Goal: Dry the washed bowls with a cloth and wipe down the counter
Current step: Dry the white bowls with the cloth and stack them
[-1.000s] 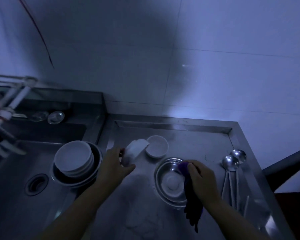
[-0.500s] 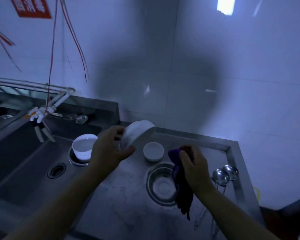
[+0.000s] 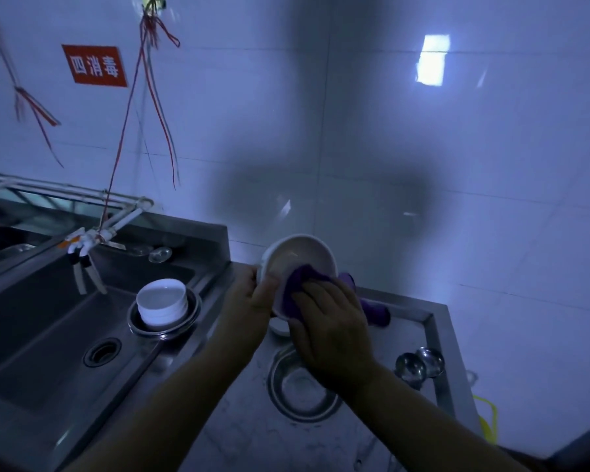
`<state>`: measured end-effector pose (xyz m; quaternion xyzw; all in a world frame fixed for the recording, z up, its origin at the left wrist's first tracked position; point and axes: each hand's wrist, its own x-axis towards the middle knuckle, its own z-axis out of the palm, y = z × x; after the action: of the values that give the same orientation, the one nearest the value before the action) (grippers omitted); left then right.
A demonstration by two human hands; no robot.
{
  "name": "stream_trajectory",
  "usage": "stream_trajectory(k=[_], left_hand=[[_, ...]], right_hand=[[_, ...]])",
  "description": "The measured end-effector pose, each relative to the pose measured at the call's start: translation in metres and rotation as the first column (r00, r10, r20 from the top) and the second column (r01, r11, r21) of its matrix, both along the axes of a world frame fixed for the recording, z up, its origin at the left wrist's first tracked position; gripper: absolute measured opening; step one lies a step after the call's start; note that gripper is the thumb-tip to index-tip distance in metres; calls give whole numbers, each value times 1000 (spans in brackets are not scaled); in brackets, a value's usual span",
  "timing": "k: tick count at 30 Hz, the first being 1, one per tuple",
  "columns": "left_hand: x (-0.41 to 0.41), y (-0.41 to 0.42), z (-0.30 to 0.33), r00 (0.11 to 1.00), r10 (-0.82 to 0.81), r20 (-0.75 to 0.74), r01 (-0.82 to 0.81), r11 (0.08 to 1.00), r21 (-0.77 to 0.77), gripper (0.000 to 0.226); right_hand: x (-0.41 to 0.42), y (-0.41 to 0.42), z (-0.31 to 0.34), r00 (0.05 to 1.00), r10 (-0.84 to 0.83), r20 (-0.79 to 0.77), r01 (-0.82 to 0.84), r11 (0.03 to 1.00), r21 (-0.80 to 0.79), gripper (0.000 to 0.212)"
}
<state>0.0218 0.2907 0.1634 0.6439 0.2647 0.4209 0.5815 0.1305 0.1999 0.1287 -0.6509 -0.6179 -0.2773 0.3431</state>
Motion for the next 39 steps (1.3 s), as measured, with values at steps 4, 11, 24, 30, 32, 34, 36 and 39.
stream_trajectory(k=[4,11,24,30,32,34,36,39], left_hand=[[13,-19,0,998,-67,13,68,988,-138,23],[22,-29,11,989,-103,-109,114,989,92,16],[52,-46,24,965,-241,101,243,970,-6,36],[55,-41,25,975,-224,-5,220,952,212,32],[52,-36,29,961,-251,-118,273,927,256,27],[49,-27,41,889,-333,-315,412,882,228,23],[46,-17,53,778,-450,-439,553,822,136,34],[46,-20,53,837,-452,-307,495,866,74,42]], right_hand=[[-16,-7,-6,999,19,-42,-16,997,82,34],[22,-27,-9,962,81,260,-124,980,155,27],[48,-40,21,959,-43,282,-24,973,230,19],[58,-48,7,930,37,365,-116,974,196,19],[76,-55,10,860,126,494,-209,971,116,15],[93,-60,16,766,235,598,-299,954,8,15],[104,-62,21,690,315,652,-341,936,-90,17],[103,-61,27,745,234,625,-257,965,-55,12]])
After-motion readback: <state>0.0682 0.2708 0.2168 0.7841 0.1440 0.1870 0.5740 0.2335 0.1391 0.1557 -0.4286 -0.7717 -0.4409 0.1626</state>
